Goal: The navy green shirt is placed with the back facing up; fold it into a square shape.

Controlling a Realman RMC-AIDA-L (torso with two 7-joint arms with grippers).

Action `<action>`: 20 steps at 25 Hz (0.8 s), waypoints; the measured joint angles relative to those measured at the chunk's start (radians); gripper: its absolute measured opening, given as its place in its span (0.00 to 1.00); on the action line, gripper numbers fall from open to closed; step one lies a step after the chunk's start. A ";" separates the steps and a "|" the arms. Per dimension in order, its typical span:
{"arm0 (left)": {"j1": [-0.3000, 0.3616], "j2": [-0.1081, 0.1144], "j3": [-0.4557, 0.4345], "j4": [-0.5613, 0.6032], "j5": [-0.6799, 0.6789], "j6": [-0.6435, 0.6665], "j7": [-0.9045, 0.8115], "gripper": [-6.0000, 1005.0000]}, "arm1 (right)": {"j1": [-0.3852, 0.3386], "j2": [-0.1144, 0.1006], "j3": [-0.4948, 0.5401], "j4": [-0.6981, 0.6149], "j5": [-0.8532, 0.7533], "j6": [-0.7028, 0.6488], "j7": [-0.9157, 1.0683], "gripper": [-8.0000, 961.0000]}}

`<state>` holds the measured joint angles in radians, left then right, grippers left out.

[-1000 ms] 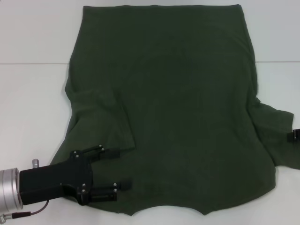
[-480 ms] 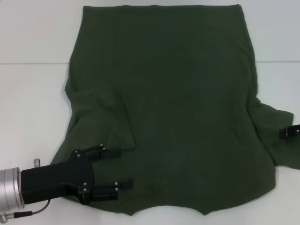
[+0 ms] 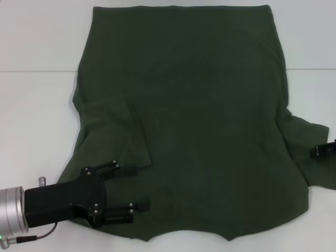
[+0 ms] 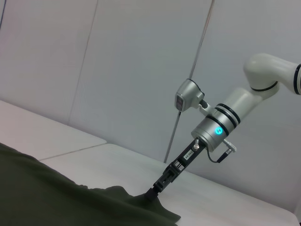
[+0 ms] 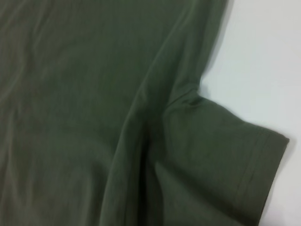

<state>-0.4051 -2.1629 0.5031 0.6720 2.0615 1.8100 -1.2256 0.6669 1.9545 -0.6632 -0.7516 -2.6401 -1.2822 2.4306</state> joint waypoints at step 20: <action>0.006 0.000 -0.001 0.000 0.000 0.000 0.000 0.88 | 0.002 -0.001 -0.038 0.007 -0.001 -0.002 0.008 0.28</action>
<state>-0.3995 -2.1629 0.5016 0.6719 2.0616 1.8102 -1.2256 0.6692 1.9534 -0.7011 -0.7446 -2.6416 -1.2839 2.4389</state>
